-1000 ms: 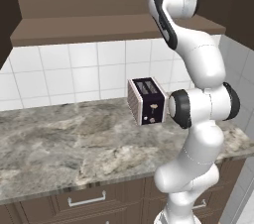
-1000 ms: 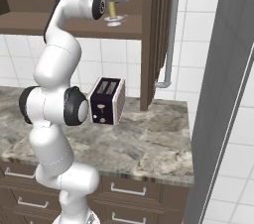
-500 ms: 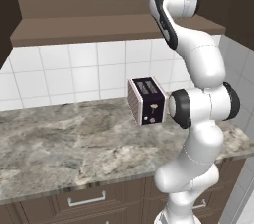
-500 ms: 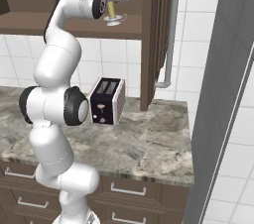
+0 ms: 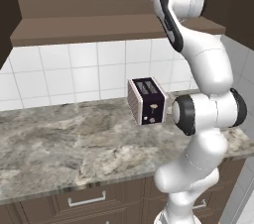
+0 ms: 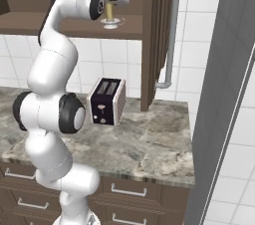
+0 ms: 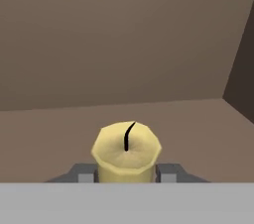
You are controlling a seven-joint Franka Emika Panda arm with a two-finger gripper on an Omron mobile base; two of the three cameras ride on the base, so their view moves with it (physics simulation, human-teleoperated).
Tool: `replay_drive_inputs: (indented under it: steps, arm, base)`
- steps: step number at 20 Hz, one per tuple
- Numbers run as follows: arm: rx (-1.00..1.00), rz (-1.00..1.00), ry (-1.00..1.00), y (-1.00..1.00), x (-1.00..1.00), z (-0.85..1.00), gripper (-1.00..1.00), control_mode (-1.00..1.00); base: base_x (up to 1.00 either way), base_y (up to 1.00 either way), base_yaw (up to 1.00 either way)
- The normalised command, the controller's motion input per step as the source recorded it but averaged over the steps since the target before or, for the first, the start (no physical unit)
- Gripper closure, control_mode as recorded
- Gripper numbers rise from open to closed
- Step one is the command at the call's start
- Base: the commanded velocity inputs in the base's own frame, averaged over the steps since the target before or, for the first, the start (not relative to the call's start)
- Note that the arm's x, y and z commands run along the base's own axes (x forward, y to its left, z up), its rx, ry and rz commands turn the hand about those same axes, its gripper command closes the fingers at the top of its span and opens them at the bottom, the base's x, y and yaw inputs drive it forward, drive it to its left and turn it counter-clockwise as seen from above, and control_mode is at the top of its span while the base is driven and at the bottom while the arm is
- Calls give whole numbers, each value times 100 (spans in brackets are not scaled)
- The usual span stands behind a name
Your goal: Get the candle and the liquor from the cabinet and move them to the dining counter.
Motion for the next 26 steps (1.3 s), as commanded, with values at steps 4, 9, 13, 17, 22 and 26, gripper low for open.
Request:
replay_drive_inputs:
  steps: [4, 9, 13, 17, 22, 26]
  arm:
    - [1, 0, 0, 0, -98, -45, 100, -100]
    - [0, 0, 0, 3, -100, -41, 100, -100]
    - [0, 0, 0, 0, -100, -37, 100, -100]
    - [2, 0, 3, 0, -100, -36, 100, -100]
    - [2, 0, 13, 2, -100, -52, 100, -100]
    - [0, 0, 15, 9, -83, -49, 100, -100]
  base:
    - [0, 0, 0]
    - [0, 0, 0]
    - [0, 0, 0]
    - [0, 0, 0]
    - [0, 0, 0]
    - [0, 0, 0]
